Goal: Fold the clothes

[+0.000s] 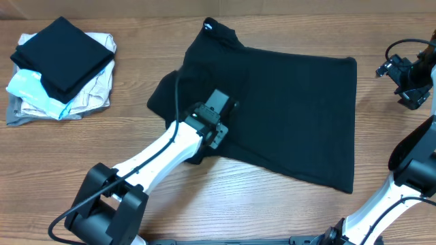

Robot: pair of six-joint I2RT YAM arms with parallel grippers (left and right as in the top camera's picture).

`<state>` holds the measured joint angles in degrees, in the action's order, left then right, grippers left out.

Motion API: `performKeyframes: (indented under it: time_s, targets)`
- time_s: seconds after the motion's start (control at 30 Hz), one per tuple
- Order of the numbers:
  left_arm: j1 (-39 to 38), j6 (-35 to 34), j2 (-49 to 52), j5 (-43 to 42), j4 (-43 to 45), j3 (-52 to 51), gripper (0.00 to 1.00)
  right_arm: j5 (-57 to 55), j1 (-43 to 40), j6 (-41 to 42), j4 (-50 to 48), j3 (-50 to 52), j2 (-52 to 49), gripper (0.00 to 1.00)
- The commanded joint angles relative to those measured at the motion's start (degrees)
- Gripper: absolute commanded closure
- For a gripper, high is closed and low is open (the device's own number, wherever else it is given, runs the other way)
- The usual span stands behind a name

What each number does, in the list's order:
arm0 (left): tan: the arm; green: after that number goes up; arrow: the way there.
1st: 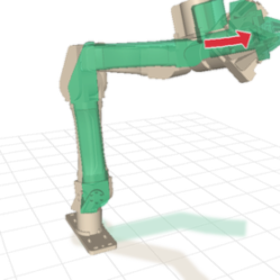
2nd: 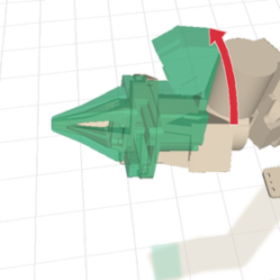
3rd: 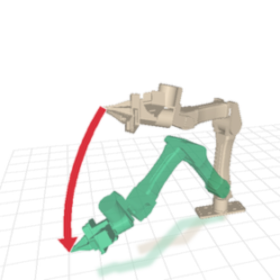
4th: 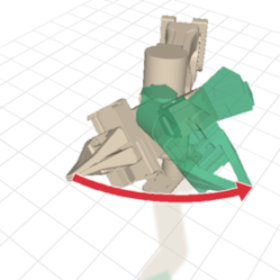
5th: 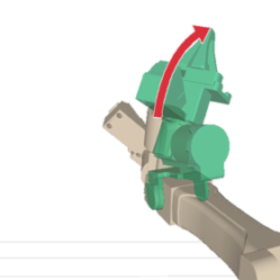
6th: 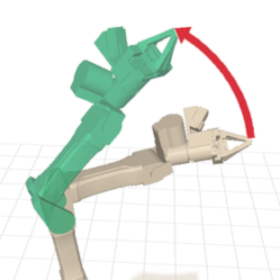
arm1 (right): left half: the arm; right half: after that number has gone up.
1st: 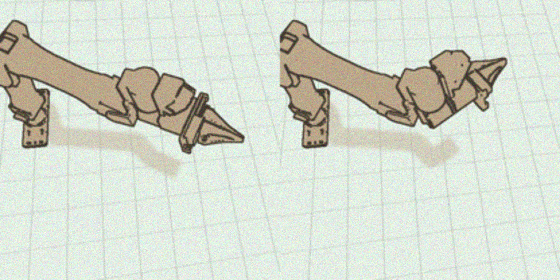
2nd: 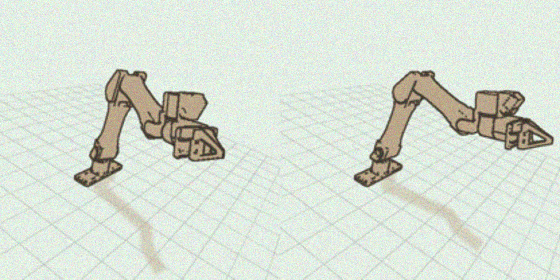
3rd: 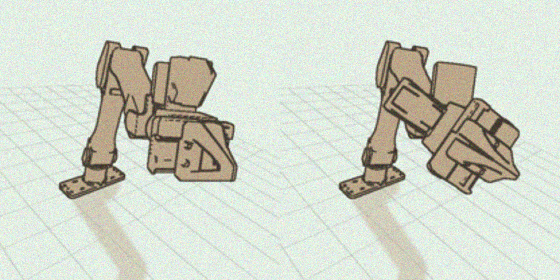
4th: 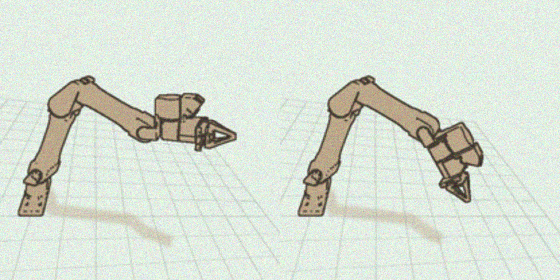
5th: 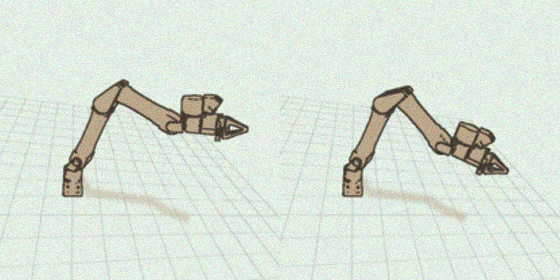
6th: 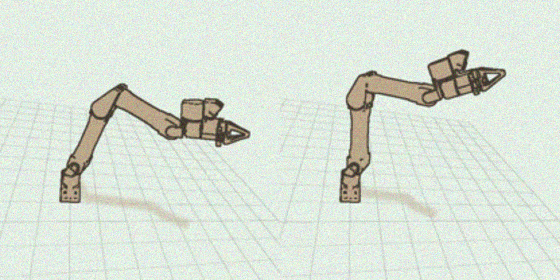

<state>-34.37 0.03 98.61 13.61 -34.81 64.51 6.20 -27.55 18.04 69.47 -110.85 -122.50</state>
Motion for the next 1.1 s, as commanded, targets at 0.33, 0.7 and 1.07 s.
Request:
performKeyframes:
  time_s: [0.33, 0.7, 1.07]
  targets:
    - [6.8, -8.7, -1.3, -7.3, -20.2, 11.7, 0.45, 0.3, 0.2, 0.4, -0.3, -0.1, 1.6, 0.00]
    - [2.9, -22.5, -1.1, -21.4, -30.6, 3.0, 0.47, 0.3, 0.2, 0.4, -0.3, -0.1, 1.6, 0.00]
    - [2.8, -42.0, -1.1, -20.7, -26.2, -1.6, 0.44, 0.3, 0.2, 0.4, -0.3, -0.1, 1.6, 0.00]
